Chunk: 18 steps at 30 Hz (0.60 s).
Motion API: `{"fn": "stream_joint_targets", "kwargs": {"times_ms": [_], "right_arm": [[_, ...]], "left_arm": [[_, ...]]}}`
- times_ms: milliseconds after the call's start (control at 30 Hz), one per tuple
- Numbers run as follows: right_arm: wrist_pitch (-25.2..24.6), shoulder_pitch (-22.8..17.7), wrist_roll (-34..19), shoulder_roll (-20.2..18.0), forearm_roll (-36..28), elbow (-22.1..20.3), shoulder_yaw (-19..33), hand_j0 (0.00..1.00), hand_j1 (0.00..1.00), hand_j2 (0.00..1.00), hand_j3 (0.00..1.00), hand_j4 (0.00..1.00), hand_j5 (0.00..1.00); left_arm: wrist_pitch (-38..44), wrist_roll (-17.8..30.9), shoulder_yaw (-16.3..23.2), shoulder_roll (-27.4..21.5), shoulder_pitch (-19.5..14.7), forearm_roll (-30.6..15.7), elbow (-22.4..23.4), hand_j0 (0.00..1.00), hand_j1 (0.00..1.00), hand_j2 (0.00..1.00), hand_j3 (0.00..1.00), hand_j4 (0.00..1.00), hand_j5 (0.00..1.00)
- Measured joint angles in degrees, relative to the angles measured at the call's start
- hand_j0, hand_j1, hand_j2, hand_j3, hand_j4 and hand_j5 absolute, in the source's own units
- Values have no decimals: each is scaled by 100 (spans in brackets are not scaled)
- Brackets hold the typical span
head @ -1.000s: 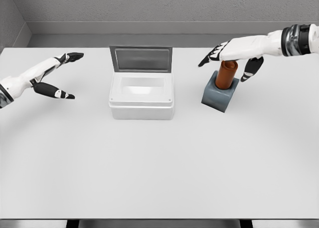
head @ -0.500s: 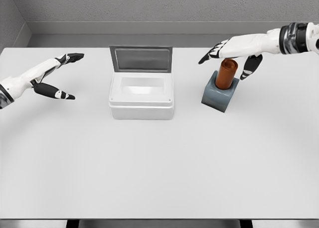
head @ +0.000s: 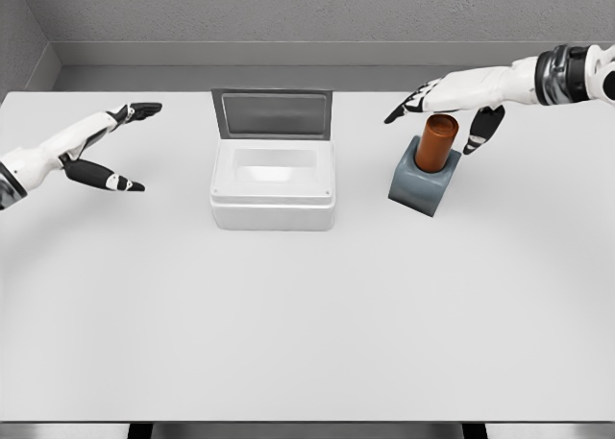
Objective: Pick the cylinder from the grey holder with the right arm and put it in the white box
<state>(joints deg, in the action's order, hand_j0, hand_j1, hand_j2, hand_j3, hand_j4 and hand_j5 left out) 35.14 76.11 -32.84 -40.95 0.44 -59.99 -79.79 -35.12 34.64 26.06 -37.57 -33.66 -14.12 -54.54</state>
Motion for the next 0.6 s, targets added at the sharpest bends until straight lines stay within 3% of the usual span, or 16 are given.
{"fn": "stream_joint_targets", "kwargs": {"times_ms": [100,200,433,600], "right_arm": [[0,9,-42,28,1,-19,-1,99,99,99,99,99,99],[0,18,-57,39,0,-31,-21,91,91,91,91,91,91],[0,44,-67,-21,3,-88,-45,91,91,91,91,91,91],[0,88,-73,-54,1,-221,-171,82,82,82,82,82,82]], "left_arm": [[0,0,0,0,0,0,0,100,100,100,100,100,100],[0,0,0,0,0,0,0,100,100,100,100,100,100],[0,-3,3,0,9,0,0,100,100,100,100,100,100],[0,-4,8,0,9,0,0,100,100,100,100,100,100]]}}
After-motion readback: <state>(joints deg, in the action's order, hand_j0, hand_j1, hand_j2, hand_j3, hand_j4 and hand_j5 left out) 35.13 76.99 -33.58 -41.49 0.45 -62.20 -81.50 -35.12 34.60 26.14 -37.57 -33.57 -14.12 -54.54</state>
